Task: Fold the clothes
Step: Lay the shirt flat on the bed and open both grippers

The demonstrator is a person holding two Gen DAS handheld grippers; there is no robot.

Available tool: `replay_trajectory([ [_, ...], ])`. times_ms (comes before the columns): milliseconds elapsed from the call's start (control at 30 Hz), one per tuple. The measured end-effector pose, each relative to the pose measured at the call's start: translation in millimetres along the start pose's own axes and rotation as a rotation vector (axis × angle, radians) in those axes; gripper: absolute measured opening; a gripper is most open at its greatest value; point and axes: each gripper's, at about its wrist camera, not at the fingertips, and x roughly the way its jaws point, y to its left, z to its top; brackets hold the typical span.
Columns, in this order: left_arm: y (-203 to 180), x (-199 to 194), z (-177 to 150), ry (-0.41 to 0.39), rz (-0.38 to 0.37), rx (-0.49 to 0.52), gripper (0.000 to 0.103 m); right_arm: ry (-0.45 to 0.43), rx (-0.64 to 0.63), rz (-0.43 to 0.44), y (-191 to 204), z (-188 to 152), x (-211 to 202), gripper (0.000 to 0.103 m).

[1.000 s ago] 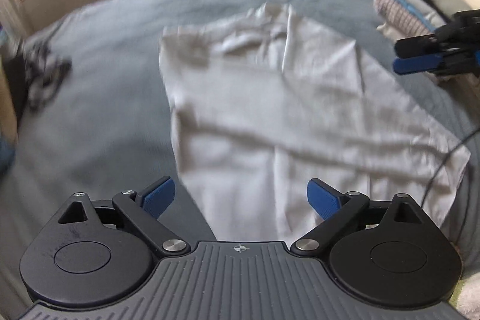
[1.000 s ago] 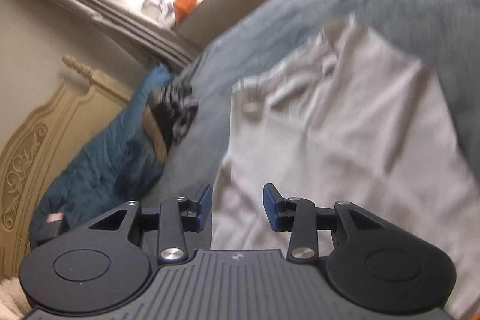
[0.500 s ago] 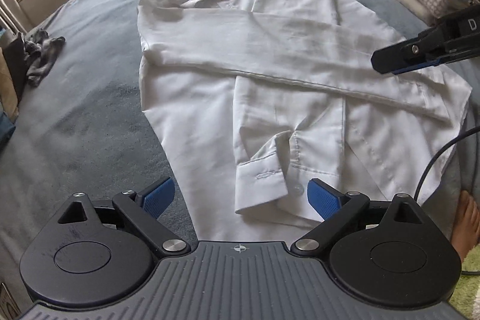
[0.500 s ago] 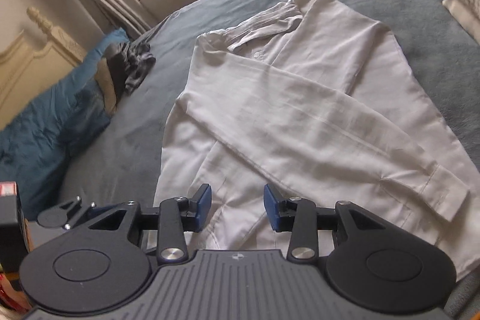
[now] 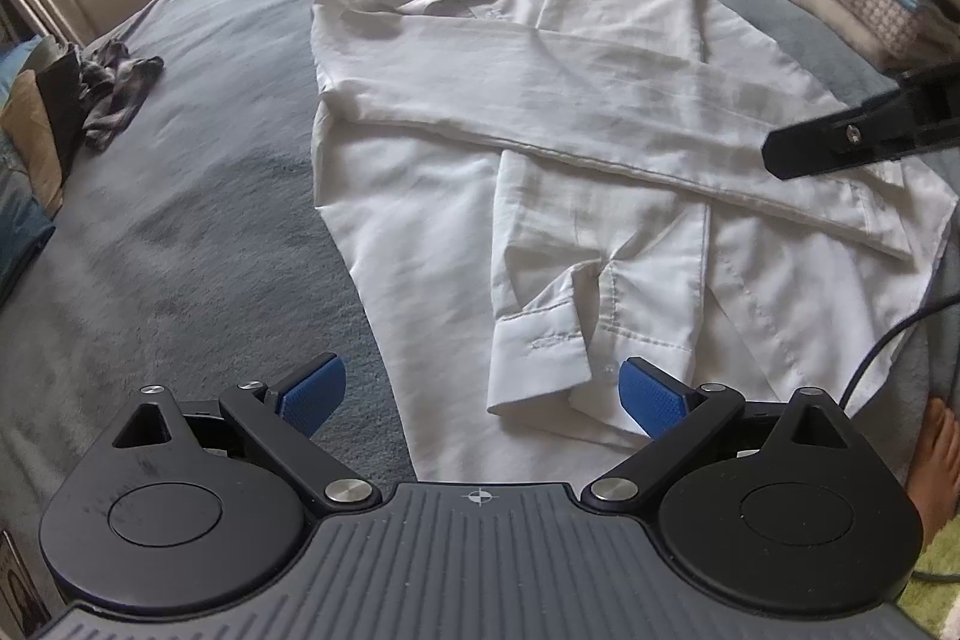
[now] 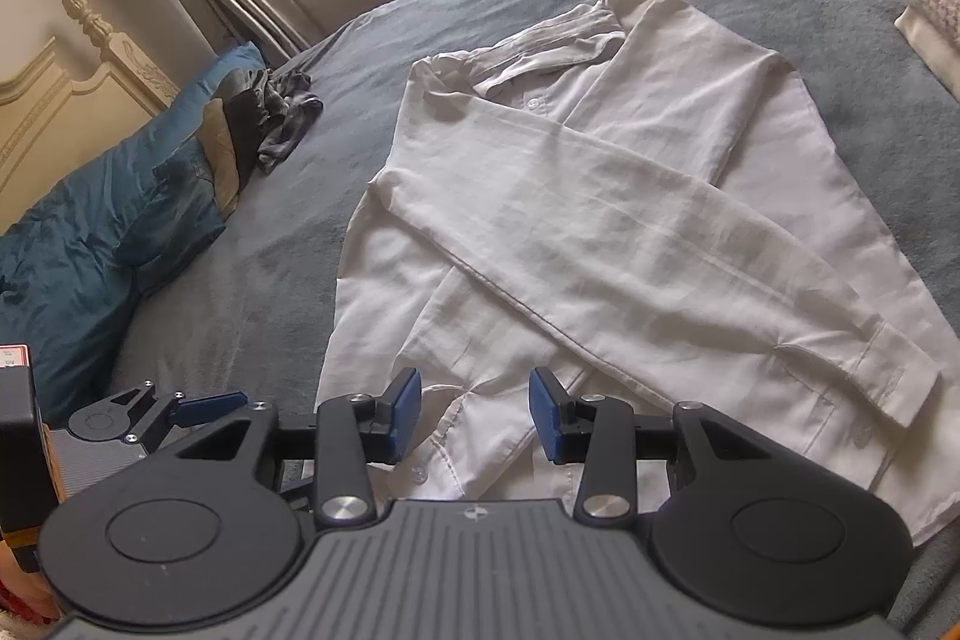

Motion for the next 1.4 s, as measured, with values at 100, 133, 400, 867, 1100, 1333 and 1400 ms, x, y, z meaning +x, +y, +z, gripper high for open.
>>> replay_trajectory([
  [100, 0.5, 0.1, 2.8, 0.004, -0.022, -0.019, 0.099, -0.003, -0.001, -0.008, 0.8, -0.5, -0.7, 0.043],
  [133, 0.6, 0.0, 3.7, 0.006, -0.030, -0.026, 0.099, -0.005, -0.001, -0.011, 0.6, -0.4, -1.1, 0.043],
  [400, 0.0, -0.4, 5.4, 0.014, -0.029, -0.041, 0.099, -0.014, 0.024, -0.008, -4.8, -0.1, -3.4, 0.051],
  [867, 7.0, 6.5, 5.1, 0.065, 0.000, -0.086, 0.099, -0.014, 0.030, -0.023, -8.2, -3.0, -3.8, 0.055],
  [1100, 8.9, 7.9, 3.0, 0.079, 0.010, -0.092, 0.099, -0.008, 0.021, -0.026, -5.8, -4.4, -3.4, 0.056],
  [1333, 11.3, 10.4, 0.6, 0.093, 0.020, -0.099, 0.099, -0.006, 0.011, -0.034, -3.2, -6.1, -2.8, 0.056],
  [1400, 12.3, 10.9, -0.1, 0.097, 0.023, -0.104, 0.099, -0.004, 0.008, -0.036, -2.6, -6.2, -2.4, 0.056],
])
